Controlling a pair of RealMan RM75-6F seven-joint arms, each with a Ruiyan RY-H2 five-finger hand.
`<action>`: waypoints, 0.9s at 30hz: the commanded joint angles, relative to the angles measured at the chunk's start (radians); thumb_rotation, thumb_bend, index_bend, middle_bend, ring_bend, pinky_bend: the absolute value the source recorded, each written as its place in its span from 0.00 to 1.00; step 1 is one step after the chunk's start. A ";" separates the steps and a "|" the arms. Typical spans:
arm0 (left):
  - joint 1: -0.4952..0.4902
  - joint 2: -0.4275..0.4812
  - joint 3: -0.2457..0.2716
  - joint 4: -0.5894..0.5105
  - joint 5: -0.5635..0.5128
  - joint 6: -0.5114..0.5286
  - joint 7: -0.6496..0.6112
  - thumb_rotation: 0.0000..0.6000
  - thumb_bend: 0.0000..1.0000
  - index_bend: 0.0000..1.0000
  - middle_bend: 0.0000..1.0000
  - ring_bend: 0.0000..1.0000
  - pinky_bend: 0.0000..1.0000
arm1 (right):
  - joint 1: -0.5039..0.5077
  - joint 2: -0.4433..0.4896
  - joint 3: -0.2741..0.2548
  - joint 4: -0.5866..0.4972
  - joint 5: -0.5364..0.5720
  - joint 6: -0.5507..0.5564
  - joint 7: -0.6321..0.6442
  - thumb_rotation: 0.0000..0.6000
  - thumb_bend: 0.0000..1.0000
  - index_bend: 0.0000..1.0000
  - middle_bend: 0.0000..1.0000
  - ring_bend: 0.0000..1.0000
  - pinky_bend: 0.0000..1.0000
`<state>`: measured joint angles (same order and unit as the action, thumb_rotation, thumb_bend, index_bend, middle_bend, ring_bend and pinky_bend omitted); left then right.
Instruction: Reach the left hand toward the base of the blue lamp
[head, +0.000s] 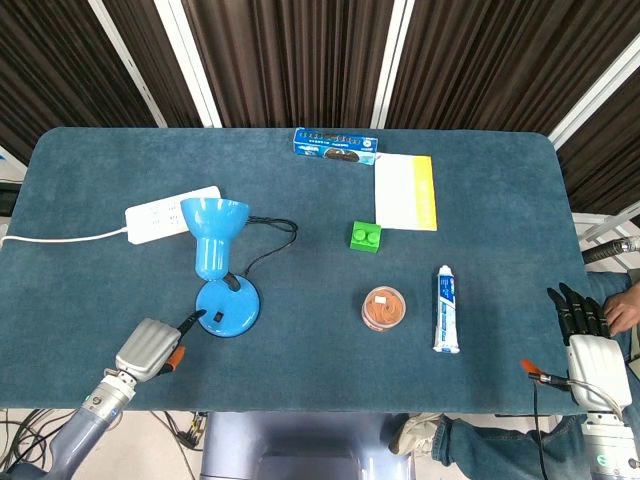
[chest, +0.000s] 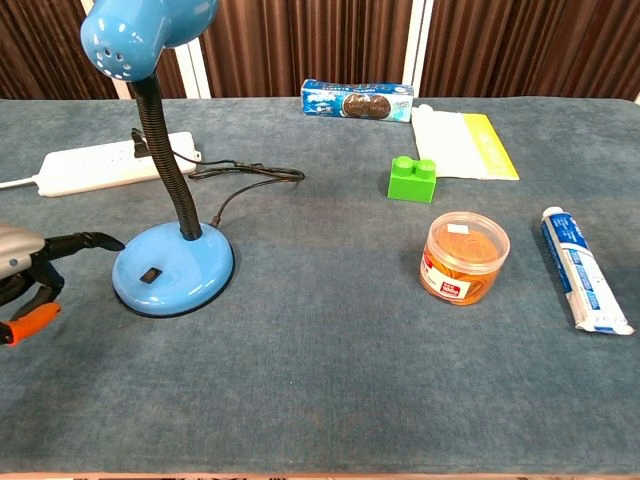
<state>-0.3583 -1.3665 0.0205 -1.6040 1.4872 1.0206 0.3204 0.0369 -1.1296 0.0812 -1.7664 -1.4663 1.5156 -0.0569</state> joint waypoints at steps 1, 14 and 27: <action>-0.006 -0.008 0.002 0.008 -0.007 -0.009 0.002 1.00 0.55 0.08 0.71 0.77 0.77 | 0.000 0.000 0.000 0.000 0.000 -0.001 0.001 1.00 0.10 0.00 0.02 0.04 0.00; -0.043 -0.050 -0.002 0.031 -0.045 -0.052 0.036 1.00 0.55 0.08 0.71 0.77 0.77 | 0.000 0.000 0.000 -0.002 -0.001 0.000 -0.001 1.00 0.10 0.00 0.02 0.04 0.00; -0.059 -0.070 0.007 0.045 -0.074 -0.068 0.059 1.00 0.55 0.08 0.71 0.77 0.77 | 0.000 -0.001 0.000 -0.005 0.002 -0.003 -0.003 1.00 0.10 0.00 0.02 0.04 0.00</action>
<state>-0.4174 -1.4368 0.0271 -1.5594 1.4130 0.9521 0.3791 0.0371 -1.1308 0.0808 -1.7714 -1.4640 1.5130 -0.0597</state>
